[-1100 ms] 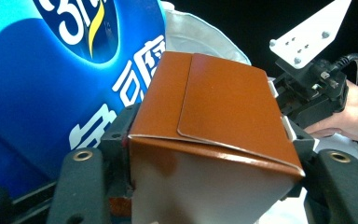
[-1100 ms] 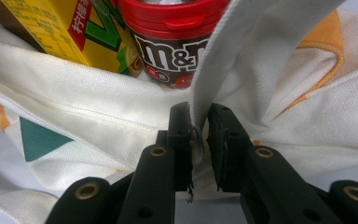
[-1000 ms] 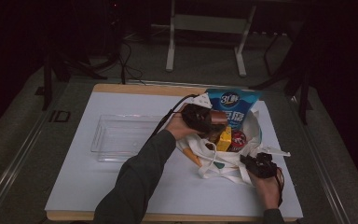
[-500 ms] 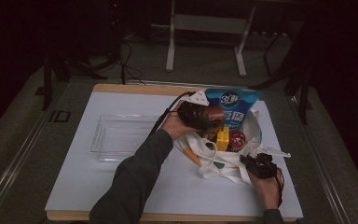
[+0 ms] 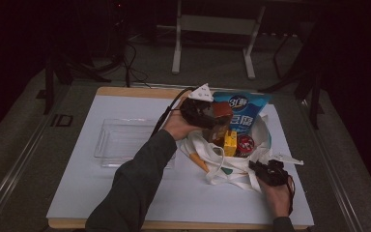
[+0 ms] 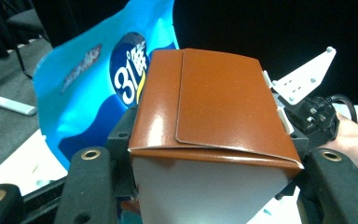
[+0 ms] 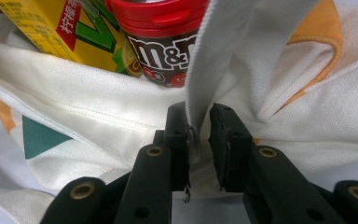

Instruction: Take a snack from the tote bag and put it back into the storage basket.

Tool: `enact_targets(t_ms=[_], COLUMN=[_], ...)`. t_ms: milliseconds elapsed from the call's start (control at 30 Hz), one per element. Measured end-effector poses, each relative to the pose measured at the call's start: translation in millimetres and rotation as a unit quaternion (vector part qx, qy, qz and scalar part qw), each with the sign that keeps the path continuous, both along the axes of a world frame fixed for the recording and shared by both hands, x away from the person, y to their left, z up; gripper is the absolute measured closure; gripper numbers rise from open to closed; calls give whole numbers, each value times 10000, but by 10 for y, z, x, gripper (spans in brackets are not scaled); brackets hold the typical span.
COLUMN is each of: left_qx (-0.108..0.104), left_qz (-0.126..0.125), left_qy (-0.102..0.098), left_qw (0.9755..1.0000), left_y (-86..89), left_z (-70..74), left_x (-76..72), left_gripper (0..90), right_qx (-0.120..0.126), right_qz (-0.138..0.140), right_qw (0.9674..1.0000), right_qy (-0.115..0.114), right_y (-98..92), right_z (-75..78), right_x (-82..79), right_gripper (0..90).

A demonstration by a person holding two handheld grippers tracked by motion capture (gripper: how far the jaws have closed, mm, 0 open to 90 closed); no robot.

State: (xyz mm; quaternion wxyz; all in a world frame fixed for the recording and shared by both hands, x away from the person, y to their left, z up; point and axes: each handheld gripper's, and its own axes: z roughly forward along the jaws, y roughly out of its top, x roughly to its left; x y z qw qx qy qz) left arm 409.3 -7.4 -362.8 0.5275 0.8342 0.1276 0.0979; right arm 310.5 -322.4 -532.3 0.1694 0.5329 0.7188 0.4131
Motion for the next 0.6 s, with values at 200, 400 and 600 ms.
enact_targets(t_ms=[200,400,600], left_qx=[-139,-234,-361], left_qz=[20,17,74], left_qy=[-41,-76,-96], left_qw=[9999,9997,9993], left_y=[82,177,278], left_z=[143,236,318], left_x=[-41,-94,-109], left_gripper=[429,430,431], right_qx=[85,104,139], right_qz=[48,55,53], right_qw=[10000,9999,9999], right_qy=[5,-11,-8], right_y=[-25,-32,-39], right_z=[-12,-18,-23], right_x=[8,9,9], right_gripper=[759,759,757])
